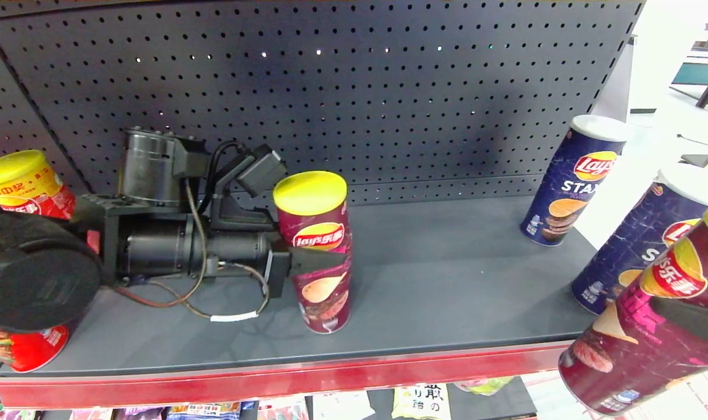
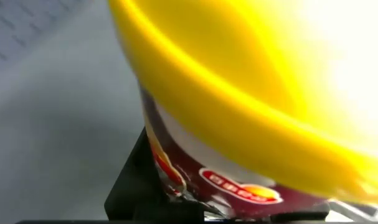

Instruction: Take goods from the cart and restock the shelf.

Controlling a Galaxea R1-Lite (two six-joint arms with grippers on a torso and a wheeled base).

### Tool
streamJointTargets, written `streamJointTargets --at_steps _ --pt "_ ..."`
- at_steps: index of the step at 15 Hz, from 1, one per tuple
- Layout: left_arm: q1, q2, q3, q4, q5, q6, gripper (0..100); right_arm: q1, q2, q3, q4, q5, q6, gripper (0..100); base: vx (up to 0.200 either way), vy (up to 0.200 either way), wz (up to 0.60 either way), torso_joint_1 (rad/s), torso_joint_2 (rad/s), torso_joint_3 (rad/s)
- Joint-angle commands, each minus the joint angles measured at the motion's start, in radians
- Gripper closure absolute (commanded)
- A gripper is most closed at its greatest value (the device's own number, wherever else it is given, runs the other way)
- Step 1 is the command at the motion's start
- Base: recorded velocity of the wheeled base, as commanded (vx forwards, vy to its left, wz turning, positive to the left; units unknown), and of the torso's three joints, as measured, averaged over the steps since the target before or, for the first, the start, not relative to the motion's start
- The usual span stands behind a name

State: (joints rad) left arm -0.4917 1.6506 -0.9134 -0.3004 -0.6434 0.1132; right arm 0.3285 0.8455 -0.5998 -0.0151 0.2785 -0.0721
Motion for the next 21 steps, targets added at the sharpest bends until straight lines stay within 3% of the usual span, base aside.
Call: streamJointTargets --at_steps 1,6,9,13,15,21 --pt "0.001 -0.109 0.087 0.001 -0.038 0.003 100 0.001 0.000 0.002 0.000 0.001 0.000 100 0.000 0.000 0.00 0.000 0.00 0.000" --pt "0.002 -0.077 0.074 -0.005 -0.051 0.014 100 0.001 0.000 0.002 0.000 -0.001 -0.002 100 0.000 0.000 0.00 0.000 0.00 0.000" --pt "0.019 -0.055 0.070 0.000 -0.093 0.083 100 0.001 -0.003 0.000 0.000 -0.002 -0.002 100 0.000 0.000 0.00 0.000 0.00 0.000" --pt "0.019 -0.043 0.074 0.000 -0.101 0.105 100 0.001 -0.008 0.000 0.001 -0.002 -0.002 100 0.000 0.000 0.00 0.000 0.00 0.000" --pt "0.018 -0.043 0.076 0.001 -0.119 0.132 100 0.001 -0.006 0.000 0.001 -0.002 -0.002 100 0.000 0.000 0.00 0.000 0.00 0.000" --pt "0.019 -0.045 0.103 0.000 -0.119 0.135 100 0.001 -0.008 0.000 0.001 -0.002 -0.003 100 0.000 0.000 0.00 0.000 0.00 0.000"
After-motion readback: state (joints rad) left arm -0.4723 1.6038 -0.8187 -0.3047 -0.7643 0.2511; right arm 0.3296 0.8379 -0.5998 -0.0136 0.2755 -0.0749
